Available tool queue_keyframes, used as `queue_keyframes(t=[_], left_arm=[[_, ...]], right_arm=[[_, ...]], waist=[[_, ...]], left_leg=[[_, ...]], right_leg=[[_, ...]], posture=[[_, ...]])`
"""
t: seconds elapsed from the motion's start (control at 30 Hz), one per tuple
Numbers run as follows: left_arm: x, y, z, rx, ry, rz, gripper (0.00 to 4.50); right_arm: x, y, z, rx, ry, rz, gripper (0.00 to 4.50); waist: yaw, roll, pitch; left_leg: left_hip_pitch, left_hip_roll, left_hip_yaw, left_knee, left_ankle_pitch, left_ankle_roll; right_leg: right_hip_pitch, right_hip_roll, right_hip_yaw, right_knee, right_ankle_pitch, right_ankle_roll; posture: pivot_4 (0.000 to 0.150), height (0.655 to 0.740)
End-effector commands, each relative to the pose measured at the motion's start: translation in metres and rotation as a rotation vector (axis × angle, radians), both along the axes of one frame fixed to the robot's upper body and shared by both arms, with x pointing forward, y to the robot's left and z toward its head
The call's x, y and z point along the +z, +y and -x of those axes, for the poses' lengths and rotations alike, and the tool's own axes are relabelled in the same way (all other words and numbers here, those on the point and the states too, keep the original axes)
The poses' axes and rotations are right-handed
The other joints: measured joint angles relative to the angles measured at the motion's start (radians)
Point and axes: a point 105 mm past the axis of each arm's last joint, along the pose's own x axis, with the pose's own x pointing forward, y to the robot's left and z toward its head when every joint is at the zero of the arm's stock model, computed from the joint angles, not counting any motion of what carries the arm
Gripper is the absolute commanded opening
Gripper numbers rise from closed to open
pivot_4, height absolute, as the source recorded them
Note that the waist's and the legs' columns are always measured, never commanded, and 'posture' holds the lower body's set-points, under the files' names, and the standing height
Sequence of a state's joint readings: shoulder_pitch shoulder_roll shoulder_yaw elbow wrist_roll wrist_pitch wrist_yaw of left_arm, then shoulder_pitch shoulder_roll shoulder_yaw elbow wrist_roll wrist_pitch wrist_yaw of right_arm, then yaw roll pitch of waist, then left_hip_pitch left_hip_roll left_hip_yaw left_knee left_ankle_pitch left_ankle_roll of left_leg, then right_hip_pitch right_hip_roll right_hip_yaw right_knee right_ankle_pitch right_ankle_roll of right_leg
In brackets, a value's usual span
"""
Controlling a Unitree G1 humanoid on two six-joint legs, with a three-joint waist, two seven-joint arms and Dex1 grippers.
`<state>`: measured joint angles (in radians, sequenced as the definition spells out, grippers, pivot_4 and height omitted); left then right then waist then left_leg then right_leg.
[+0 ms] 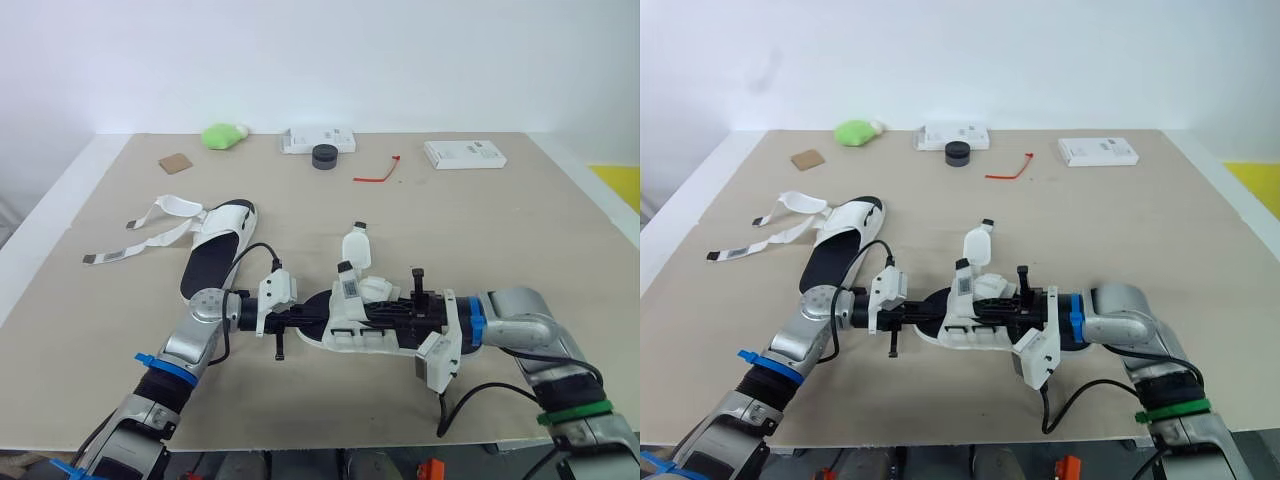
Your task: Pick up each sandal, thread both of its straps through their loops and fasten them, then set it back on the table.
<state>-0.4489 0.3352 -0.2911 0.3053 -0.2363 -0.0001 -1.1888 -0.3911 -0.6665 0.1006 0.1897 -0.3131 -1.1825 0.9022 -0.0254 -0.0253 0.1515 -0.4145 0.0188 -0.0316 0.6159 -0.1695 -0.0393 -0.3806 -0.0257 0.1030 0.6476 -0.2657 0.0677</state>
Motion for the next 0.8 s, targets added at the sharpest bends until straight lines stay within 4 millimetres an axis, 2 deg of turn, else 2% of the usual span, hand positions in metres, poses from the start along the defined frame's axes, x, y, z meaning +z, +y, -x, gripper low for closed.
queue_keyframes(t=[0.03, 0.1, 0.13, 0.17, 0.3, 0.37, 0.43, 0.53, 0.6, 0.67, 0.7, 0.8], left_arm=[[-0.052, 0.011, 0.011, 0.026, 0.162, -0.156, 0.0], [-0.052, 0.011, 0.01, 0.025, 0.161, -0.156, 0.0], [-0.052, 0.011, 0.01, 0.025, 0.16, -0.156, 0.0], [-0.052, 0.011, 0.01, 0.026, 0.16, -0.155, 0.0], [-0.052, 0.012, 0.01, 0.026, 0.162, -0.156, 0.0], [-0.052, 0.013, 0.01, 0.024, 0.161, -0.158, 0.0], [-0.052, 0.012, 0.009, 0.023, 0.161, -0.159, 0.0], [-0.051, 0.012, 0.009, 0.021, 0.158, -0.159, 0.0], [-0.05, 0.011, 0.009, 0.019, 0.157, -0.158, 0.0], [-0.05, 0.011, 0.009, 0.019, 0.157, -0.157, 0.0], [-0.05, 0.011, 0.009, 0.019, 0.158, -0.157, 0.0], [-0.051, 0.01, 0.009, 0.017, 0.161, -0.156, 0.0]], right_arm=[[-0.01, -0.01, -0.004, 0.007, -0.047, 0.034, 0.02], [-0.015, -0.016, -0.006, -0.014, -0.029, 0.05, 0.8], [-0.017, -0.019, -0.007, -0.026, -0.013, 0.058, 0.86], [-0.019, -0.021, -0.008, -0.037, 0.004, 0.071, 1.1], [-0.022, -0.03, -0.007, -0.076, 0.106, 0.126, 2.54], [-0.009, -0.032, -0.011, -0.098, 0.13, 0.113, 3.49], [0.011, -0.039, -0.026, -0.152, 0.123, 0.109, 4.36], [0.035, -0.052, -0.042, -0.264, 0.188, 0.094, 4.36], [0.046, -0.06, -0.046, -0.366, 0.351, 0.042, 4.36], [0.063, -0.058, -0.043, -0.439, 0.586, -0.064, 4.36], [0.075, -0.055, -0.039, -0.473, 0.76, -0.137, 4.36], [0.101, -0.039, -0.019, -0.479, 1.229, -0.245, 4.36]], waist=[[0.001, 0.0, 0.0], [0.001, -0.001, 0.0], [0.001, -0.001, 0.0], [0.001, -0.001, 0.001], [0.001, -0.003, 0.0], [0.001, -0.003, -0.001], [0.001, -0.002, -0.001], [0.001, -0.002, 0.0], [0.001, -0.003, 0.0], [0.002, -0.002, 0.0], [0.002, 0.0, 0.0], [0.003, 0.005, 0.001]], left_leg=[[0.0, 0.0, 0.0, 0.0, 0.0, 0.0], [0.001, -0.001, 0.0, 0.0, 0.0, 0.0], [0.004, -0.003, 0.0, 0.0, 0.0, 0.0], [0.006, -0.004, 0.001, 0.0, 0.0, 0.0], [0.008, -0.004, 0.001, 0.0, -0.001, 0.002], [0.008, -0.005, 0.001, 0.0, -0.003, 0.005], [0.009, -0.005, 0.001, 0.0, -0.003, 0.006], [0.009, -0.005, 0.001, 0.0, -0.003, 0.007], [0.008, -0.005, 0.001, 0.0, -0.003, 0.007], [0.007, -0.005, 0.0, 0.0, -0.004, 0.008], [0.006, -0.005, 0.001, -0.001, -0.004, 0.008], [0.004, -0.004, 0.0, -0.001, -0.004, 0.008]], right_leg=[[0.0, 0.0, 0.0, 0.0, 0.0, 0.0], [0.002, -0.002, 0.0, 0.0, 0.0, -0.001], [0.005, -0.004, 0.001, -0.001, 0.0, -0.001], [0.007, -0.005, 0.001, -0.001, 0.0, -0.001], [0.009, -0.011, 0.001, -0.001, -0.001, -0.001], [0.01, -0.013, 0.001, -0.001, -0.002, -0.001], [0.01, -0.014, 0.001, -0.001, -0.003, 0.0], [0.01, -0.014, 0.001, -0.001, -0.003, 0.0], [0.01, -0.014, 0.001, -0.001, -0.003, 0.0], [0.011, -0.016, 0.001, -0.001, -0.003, 0.0], [0.012, -0.016, 0.001, -0.001, -0.003, 0.0], [0.011, -0.017, 0.001, -0.001, -0.003, 0.0]], posture=[[0.15, 0.74], [0.15, 0.74], [0.15, 0.74], [0.15, 0.74], [0.15, 0.74], [0.15, 0.74], [0.15, 0.74], [0.15, 0.74], [0.15, 0.74], [0.15, 0.74], [0.15, 0.74], [0.15, 0.74]])
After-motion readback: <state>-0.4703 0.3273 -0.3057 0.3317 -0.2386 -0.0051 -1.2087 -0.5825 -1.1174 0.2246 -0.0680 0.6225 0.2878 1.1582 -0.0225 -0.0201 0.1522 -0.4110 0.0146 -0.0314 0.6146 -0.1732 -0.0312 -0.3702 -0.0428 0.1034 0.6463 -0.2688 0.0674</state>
